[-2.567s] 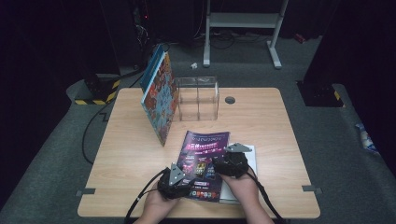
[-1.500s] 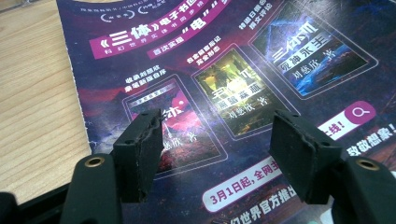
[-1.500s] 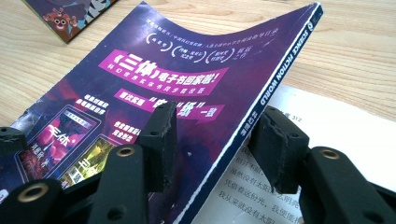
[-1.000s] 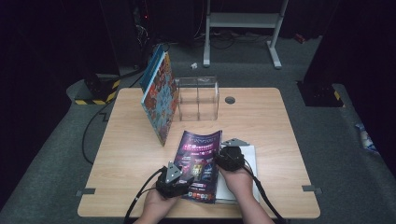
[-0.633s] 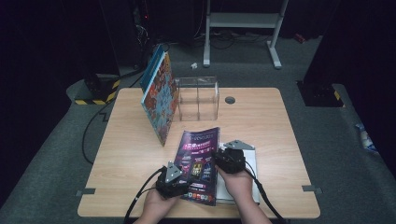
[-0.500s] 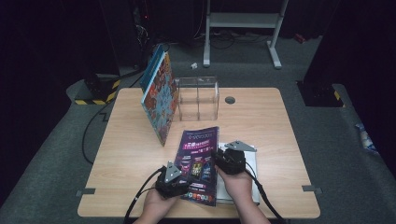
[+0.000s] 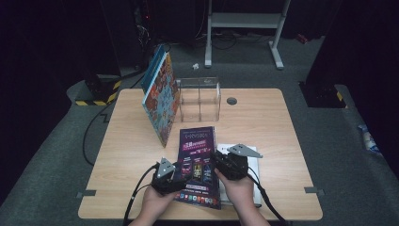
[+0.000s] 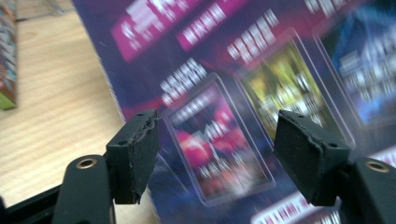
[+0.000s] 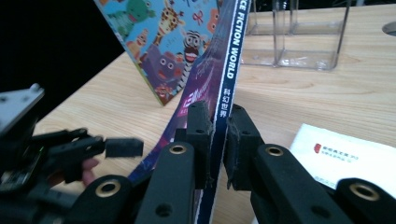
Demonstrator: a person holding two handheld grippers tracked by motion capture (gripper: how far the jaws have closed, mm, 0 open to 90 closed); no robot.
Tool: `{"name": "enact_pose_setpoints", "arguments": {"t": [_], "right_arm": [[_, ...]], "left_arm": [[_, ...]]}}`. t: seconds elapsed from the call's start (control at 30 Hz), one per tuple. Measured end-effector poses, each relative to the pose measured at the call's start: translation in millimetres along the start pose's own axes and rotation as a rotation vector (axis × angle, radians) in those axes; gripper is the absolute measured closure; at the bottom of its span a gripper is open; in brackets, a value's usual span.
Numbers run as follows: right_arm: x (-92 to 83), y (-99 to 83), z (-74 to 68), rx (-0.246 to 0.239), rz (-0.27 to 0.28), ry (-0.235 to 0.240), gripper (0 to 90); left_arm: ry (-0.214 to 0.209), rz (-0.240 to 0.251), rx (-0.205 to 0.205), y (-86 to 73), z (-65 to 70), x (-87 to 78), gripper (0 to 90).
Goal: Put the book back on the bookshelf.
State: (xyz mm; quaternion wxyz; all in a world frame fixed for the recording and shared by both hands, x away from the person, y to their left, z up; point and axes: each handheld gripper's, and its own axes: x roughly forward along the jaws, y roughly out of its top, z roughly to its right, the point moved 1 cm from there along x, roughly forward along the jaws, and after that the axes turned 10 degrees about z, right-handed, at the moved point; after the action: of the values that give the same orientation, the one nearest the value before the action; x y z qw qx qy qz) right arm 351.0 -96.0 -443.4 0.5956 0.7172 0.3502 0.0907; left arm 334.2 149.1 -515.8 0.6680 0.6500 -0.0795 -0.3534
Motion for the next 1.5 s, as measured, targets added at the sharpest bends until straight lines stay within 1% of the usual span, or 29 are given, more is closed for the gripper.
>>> {"name": "enact_pose_setpoints", "arguments": {"t": [0.03,0.07,0.1,0.13,0.17,0.23,0.3,0.33,0.37,0.4,0.43,0.47,0.53,0.6,0.63,0.7,0.73,0.9,0.97,1.0,1.03,1.1,1.17,1.27,1.3,1.33,1.37,1.4,1.5], "right_arm": [[-2.6,0.8,-1.9,0.009,0.011,0.015,82.3],[-3.7,1.1,-2.4,0.007,0.020,0.022,82.6],[-5.5,1.6,-3.7,0.001,0.027,0.031,82.7],[-5.5,1.6,-3.7,0.001,0.027,0.031,82.7],[-8.5,2.0,-5.9,-0.007,0.041,0.042,83.0],[-11.2,2.4,-6.9,-0.011,0.050,0.051,83.2],[-14.3,2.5,-8.3,-0.010,0.061,0.060,83.4],[-14.3,2.5,-8.3,-0.010,0.061,0.060,83.4],[-16.8,2.7,-8.7,-0.020,0.071,0.071,83.5],[-17.9,2.8,-9.2,-0.021,0.074,0.074,83.5],[-18.8,2.8,-9.8,-0.022,0.077,0.081,83.6],[-18.8,2.8,-9.8,-0.022,0.077,0.081,83.6],[-20.5,3.0,-10.2,-0.018,0.083,0.090,83.6],[-21.0,3.0,-10.0,-0.024,0.089,0.095,83.7],[-21.3,3.0,-10.2,-0.026,0.090,0.097,83.7],[-21.6,3.0,-10.5,-0.025,0.093,0.099,83.7],[-22.2,3.0,-10.9,-0.026,0.096,0.104,83.7],[-22.8,2.8,-11.9,-0.030,0.102,0.113,83.7],[-22.9,2.8,-12.3,-0.033,0.105,0.117,83.7],[-23.2,2.9,-12.3,-0.034,0.105,0.116,83.7],[-24.4,3.9,-12.0,-0.036,0.112,0.115,83.7],[-24.9,4.2,-11.8,-0.037,0.114,0.114,83.6],[-26.2,6.0,-11.3,-0.037,0.121,0.113,83.6],[-26.9,7.1,-11.5,-0.036,0.126,0.113,83.6],[-26.3,7.5,-11.6,-0.033,0.127,0.113,83.5],[-25.9,7.4,-11.8,-0.033,0.126,0.110,83.4],[-25.5,7.3,-11.6,-0.033,0.125,0.111,83.4],[-25.5,7.3,-11.6,-0.033,0.125,0.111,83.4],[-24.0,7.3,-11.3,-0.029,0.127,0.109,83.4]], "left_arm": [[-0.002,0.016,-0.046,2.6,-7.1,0.3,27.9],[-0.002,0.016,-0.046,2.6,-7.1,0.3,27.1],[-0.001,0.028,-0.075,4.4,-12.4,0.6,26.4],[-0.001,0.028,-0.075,4.4,-12.4,0.6,25.5],[-0.005,0.033,-0.109,5.2,-17.7,1.9,24.6],[-0.020,0.033,-0.135,5.5,-23.3,4.2,23.2],[-0.036,0.023,-0.196,4.9,-28.6,8.2,21.5],[-0.036,0.023,-0.196,4.9,-28.6,8.2,21.3],[-0.058,0.020,-0.223,4.1,-32.9,12.0,21.2],[-0.058,0.020,-0.223,4.1,-32.9,12.0,20.9],[-0.088,0.005,-0.251,4.0,-35.1,16.1,20.2],[-0.088,0.005,-0.251,4.0,-35.1,16.1,20.0],[-0.127,-0.011,-0.286,4.2,-37.4,20.2,21.6],[-0.155,-0.025,-0.288,5.5,-36.1,23.9,22.8],[-0.166,-0.025,-0.306,5.6,-35.1,24.7,23.7],[-0.168,-0.029,-0.308,5.6,-35.1,25.3,23.3],[-0.182,-0.026,-0.330,5.2,-34.6,26.9,23.5],[-0.183,-0.022,-0.334,5.3,-33.9,27.1,25.2],[-0.164,-0.012,-0.331,5.6,-33.0,25.0,28.0],[-0.143,0.006,-0.309,5.5,-33.5,21.8,32.4],[-0.121,0.030,-0.307,6.1,-32.7,17.3,42.9],[-0.110,0.043,-0.290,6.9,-32.9,14.3,45.7],[-0.070,0.074,-0.260,10.9,-29.9,7.0,57.6],[-0.060,0.088,-0.236,14.0,-29.5,1.4,62.8],[-0.061,0.102,-0.233,15.2,-29.1,-0.9,70.1],[-0.064,0.119,-0.218,17.5,-27.8,-4.4,72.5],[-0.064,0.119,-0.218,17.5,-27.8,-4.4,74.3],[-0.060,0.124,-0.208,18.9,-26.5,-5.9,74.3],[-0.049,0.137,-0.171,22.8,-21.5,-9.8,82.0]]}}
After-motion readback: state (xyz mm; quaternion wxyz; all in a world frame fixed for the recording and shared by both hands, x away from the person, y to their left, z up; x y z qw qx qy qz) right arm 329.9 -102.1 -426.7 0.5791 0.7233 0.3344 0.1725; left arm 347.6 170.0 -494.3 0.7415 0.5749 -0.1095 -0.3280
